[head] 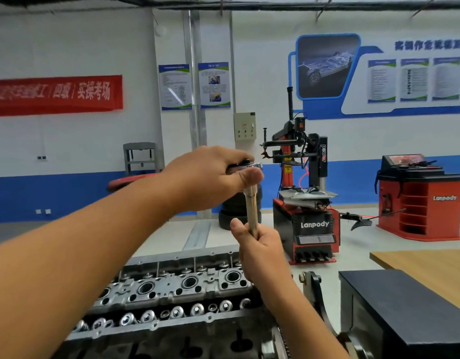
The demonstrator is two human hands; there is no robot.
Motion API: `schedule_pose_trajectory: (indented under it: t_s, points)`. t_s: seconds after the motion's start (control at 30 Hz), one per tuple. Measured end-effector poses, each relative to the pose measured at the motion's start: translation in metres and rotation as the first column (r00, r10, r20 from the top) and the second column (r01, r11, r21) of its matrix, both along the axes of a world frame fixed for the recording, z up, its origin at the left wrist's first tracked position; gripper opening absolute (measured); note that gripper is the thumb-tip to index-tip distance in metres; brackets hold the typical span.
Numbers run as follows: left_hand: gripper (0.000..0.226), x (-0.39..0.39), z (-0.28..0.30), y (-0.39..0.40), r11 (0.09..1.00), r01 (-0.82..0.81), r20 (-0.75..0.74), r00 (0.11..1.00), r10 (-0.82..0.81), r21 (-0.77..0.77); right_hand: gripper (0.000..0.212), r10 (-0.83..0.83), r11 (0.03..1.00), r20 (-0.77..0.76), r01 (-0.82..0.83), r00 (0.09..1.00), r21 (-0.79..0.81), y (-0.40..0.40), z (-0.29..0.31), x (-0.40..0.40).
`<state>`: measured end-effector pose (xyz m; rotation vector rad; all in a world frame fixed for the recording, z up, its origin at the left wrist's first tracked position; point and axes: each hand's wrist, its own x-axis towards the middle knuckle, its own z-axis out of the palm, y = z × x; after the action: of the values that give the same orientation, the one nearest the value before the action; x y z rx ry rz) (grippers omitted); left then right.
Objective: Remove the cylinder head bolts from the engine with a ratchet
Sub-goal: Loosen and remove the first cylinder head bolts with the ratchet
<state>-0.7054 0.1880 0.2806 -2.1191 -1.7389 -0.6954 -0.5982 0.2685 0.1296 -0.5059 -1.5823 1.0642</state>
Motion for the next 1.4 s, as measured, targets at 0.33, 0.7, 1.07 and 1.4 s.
schedule_pose_trajectory:
  t_s: [0.33,0.7,1.07,1.4]
  points:
    - [0.060,-0.007,0.001,0.002,0.977,0.198,-0.083,0.978,-0.191,0.083,0.054,-0.044,0.996,-0.051,0.048,0.998,0.080,-0.002,0.006,0.000]
    - [0.072,0.020,-0.002,0.004,0.958,-0.004,-0.266,0.960,0.084,0.288,0.058,0.029,0.993,-0.121,-0.043,0.992,-0.110,0.004,0.011,0.001]
    - [0.038,0.041,-0.007,0.015,0.977,-0.212,0.219,0.954,0.204,0.015,0.047,0.022,0.998,-0.068,-0.026,0.997,-0.054,0.006,0.011,-0.006]
    - [0.018,0.056,-0.011,0.030,0.884,0.400,0.630,0.627,-0.457,0.243,0.049,0.148,0.977,-0.072,-0.157,0.986,-0.142,0.005,0.011,0.007]
